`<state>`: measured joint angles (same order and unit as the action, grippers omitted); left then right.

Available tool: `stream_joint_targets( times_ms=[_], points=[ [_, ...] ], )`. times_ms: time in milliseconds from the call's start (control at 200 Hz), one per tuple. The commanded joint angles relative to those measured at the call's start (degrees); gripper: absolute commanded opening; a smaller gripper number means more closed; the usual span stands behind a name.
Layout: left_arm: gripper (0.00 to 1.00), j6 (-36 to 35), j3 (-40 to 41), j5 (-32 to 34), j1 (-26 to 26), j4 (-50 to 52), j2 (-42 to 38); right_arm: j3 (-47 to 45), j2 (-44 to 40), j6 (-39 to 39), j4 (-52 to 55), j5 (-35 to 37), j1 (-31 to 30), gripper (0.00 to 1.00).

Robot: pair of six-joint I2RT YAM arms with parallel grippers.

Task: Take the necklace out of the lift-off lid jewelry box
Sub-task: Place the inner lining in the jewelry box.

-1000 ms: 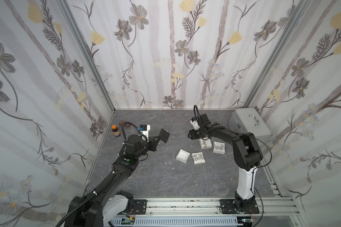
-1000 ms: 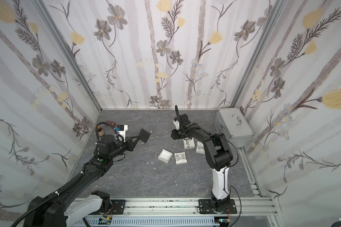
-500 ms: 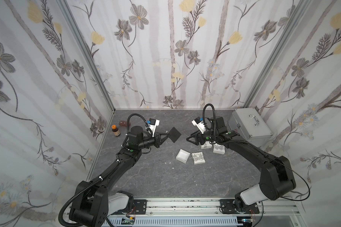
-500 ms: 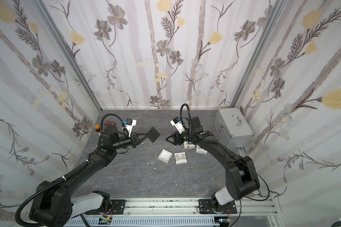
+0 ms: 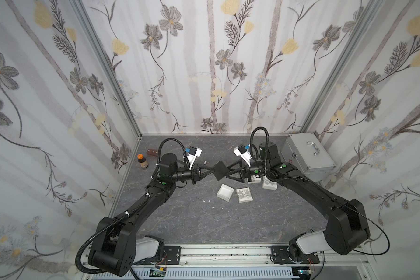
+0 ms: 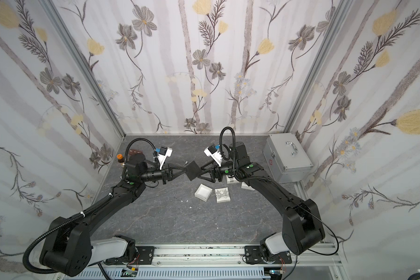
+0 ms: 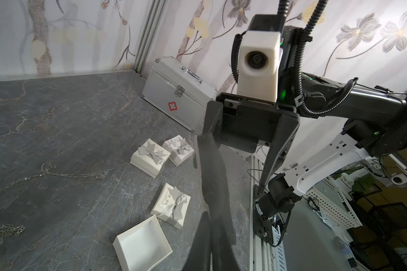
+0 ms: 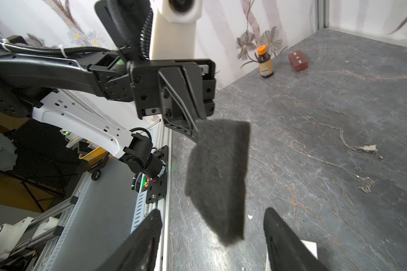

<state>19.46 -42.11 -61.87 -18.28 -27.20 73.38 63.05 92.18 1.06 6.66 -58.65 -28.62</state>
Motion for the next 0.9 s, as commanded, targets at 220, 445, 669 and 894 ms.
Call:
stream_joint_targets(
  times_ms=[220,445,669,894],
  points=[
    [0.00,-1.4,0.3,-4.7,-0.3,-2.6,0.4,1.6,1.8,-1.4,-3.9,-2.8,-2.1,0.44],
    [0.26,-3.8,0.8,-1.5,-0.3,0.2,0.2,1.2,1.7,-3.1,-2.5,3.7,-2.3,0.13],
    [0.47,-4.7,5.8,7.5,-0.3,2.1,-0.2,1.1,1.8,-1.1,6.1,13.3,-2.1,0.02],
    [0.53,-7.2,10.1,17.2,-1.6,8.4,-5.0,0.8,5.3,0.3,14.6,21.7,-2.3,0.01]
  ],
)
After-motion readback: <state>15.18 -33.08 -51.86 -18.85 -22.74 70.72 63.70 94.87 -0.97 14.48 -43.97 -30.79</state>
